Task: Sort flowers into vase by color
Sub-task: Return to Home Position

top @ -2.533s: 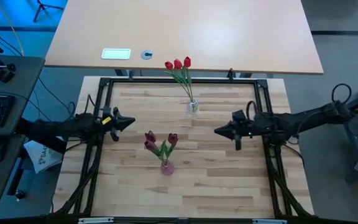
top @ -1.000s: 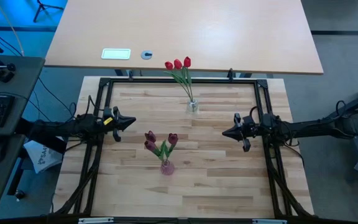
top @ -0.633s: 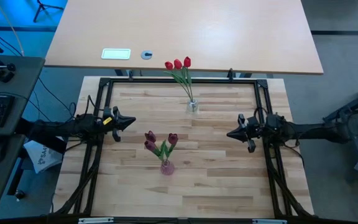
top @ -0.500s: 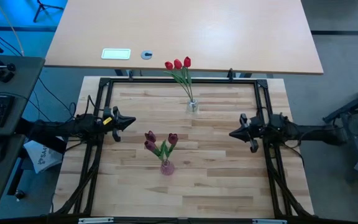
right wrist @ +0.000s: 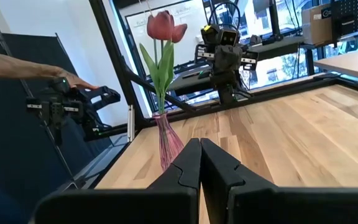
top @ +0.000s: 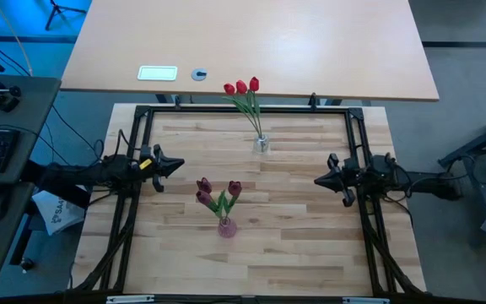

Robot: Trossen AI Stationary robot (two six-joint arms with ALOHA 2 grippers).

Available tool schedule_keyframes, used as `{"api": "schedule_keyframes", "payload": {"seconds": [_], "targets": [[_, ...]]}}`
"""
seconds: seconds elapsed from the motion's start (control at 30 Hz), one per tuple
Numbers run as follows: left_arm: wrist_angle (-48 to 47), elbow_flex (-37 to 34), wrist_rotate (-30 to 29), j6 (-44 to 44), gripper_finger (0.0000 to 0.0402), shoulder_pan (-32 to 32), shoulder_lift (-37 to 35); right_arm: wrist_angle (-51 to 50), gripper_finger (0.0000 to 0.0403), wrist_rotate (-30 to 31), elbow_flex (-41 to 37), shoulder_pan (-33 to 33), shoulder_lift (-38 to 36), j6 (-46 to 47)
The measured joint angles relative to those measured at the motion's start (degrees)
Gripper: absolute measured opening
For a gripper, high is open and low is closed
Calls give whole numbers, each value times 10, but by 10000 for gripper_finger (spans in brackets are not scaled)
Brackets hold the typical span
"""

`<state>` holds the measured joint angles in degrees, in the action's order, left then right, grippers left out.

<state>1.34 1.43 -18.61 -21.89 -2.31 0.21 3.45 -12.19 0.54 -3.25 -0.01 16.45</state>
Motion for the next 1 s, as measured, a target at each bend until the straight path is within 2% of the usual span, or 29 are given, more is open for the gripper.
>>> {"api": "schedule_keyframes", "payload": {"seconds": [0.03,1.0], "targets": [[21,-8,0,0,0,0,0,-2,0,0,0,0,0,0],[20,-7,0,0,0,0,11,-7,0,0,0,0,7,0]]}}
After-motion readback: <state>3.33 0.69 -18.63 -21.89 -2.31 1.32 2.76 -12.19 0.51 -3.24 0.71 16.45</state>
